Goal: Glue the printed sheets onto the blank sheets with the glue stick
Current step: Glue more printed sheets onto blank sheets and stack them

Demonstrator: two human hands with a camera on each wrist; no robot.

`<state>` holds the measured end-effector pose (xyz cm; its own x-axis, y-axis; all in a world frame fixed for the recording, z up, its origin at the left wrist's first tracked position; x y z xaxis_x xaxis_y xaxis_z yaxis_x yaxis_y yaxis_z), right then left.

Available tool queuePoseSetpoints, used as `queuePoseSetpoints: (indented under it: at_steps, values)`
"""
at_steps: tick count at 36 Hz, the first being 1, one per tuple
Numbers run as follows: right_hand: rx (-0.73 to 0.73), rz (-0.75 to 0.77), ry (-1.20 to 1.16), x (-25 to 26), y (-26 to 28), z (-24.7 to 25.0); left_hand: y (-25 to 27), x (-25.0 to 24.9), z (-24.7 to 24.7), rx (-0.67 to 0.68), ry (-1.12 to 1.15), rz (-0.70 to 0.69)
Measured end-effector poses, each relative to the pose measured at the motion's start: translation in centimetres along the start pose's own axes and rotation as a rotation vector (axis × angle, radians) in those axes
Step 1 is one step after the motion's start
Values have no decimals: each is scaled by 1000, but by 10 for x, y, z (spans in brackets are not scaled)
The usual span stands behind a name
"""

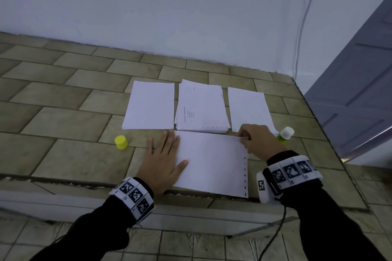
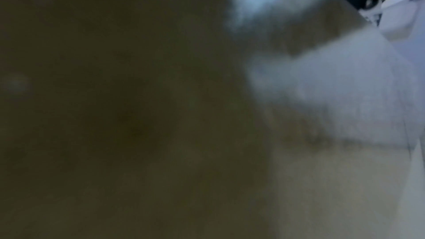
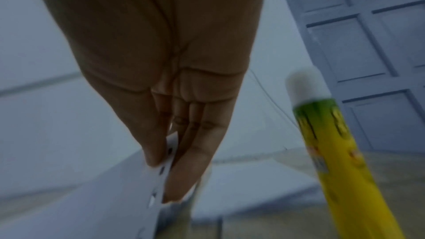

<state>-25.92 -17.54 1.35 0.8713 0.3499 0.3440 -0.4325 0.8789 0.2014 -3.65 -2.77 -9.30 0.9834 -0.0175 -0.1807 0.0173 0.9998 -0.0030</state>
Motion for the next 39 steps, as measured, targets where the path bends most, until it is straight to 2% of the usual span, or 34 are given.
queuePoseSetpoints:
  at_steps: [5,11,16,24,27,30,35,39]
  values:
    - [-122,50,-97,3,7,54,0,0,2,-77,55,-13]
    - [-315,-45,-394,-6,-14,88,1,-1,0,-102,77,-11]
    - [-264,-168,-637,-4,-48,58,1,-1,-1,-95,84,-9]
    - [-62,-321,-913,14,-83,-7,-2,1,-4,-73,58,0]
    - [-65,-329,-805,16,-86,-19,-2,2,-3,-60,39,2]
    - [-121,-275,-657,16,-89,-25,-2,2,-3,-40,24,9]
    - [-159,-232,-469,20,-93,-31,-2,5,-6,-109,62,-1]
    - [-112,-182,-139,28,-92,-33,-2,5,-7,-115,66,1]
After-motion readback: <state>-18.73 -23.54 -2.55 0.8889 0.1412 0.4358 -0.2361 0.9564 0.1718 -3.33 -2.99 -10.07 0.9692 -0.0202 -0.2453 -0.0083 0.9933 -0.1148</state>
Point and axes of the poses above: each hand's wrist, its own y-axis away from the middle knuckle, its own z-axis out of the back of the hand, x = y × z, the point moved 2 cm from there along -y, towards the middle knuckle, and after that the axes turned 7 degrees about -z, right-handed, at the moved point
